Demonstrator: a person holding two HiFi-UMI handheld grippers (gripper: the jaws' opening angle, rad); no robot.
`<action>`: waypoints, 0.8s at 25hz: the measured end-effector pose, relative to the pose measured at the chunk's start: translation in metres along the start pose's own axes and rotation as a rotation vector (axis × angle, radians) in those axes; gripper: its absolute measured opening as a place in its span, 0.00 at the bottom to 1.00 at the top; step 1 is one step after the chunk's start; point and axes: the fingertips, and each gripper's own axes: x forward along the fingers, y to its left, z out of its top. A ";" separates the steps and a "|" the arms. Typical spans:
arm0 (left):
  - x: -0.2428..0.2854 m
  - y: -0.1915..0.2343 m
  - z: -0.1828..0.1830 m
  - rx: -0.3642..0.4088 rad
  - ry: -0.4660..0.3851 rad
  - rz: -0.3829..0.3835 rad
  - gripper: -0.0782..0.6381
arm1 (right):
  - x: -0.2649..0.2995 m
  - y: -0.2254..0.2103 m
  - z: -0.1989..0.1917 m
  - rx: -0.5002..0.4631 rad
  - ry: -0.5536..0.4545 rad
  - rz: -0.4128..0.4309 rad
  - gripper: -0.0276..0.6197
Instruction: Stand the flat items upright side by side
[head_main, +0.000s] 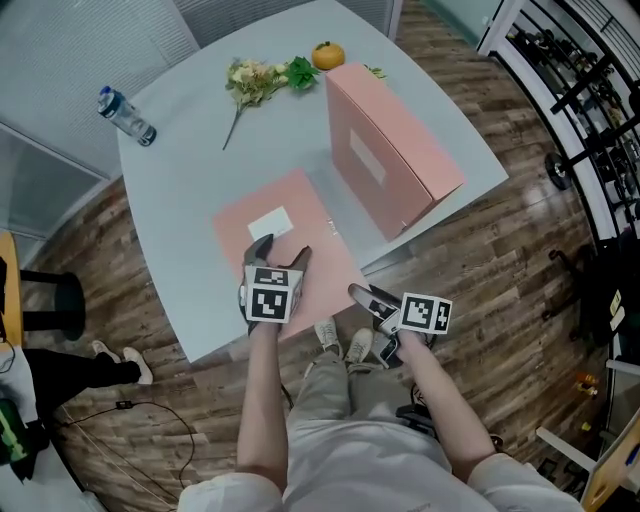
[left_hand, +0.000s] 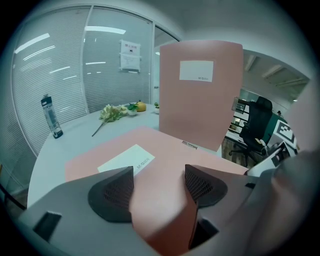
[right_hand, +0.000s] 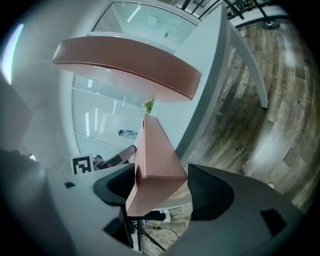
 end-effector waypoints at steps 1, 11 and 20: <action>0.000 0.000 0.000 0.001 -0.001 -0.001 0.57 | 0.002 -0.001 -0.001 0.017 0.005 0.011 0.55; -0.002 -0.004 -0.003 0.002 0.006 -0.019 0.57 | 0.003 -0.004 -0.013 0.103 0.050 0.088 0.57; -0.006 -0.003 0.006 -0.083 -0.026 -0.083 0.57 | -0.003 0.011 0.001 0.064 0.008 0.057 0.55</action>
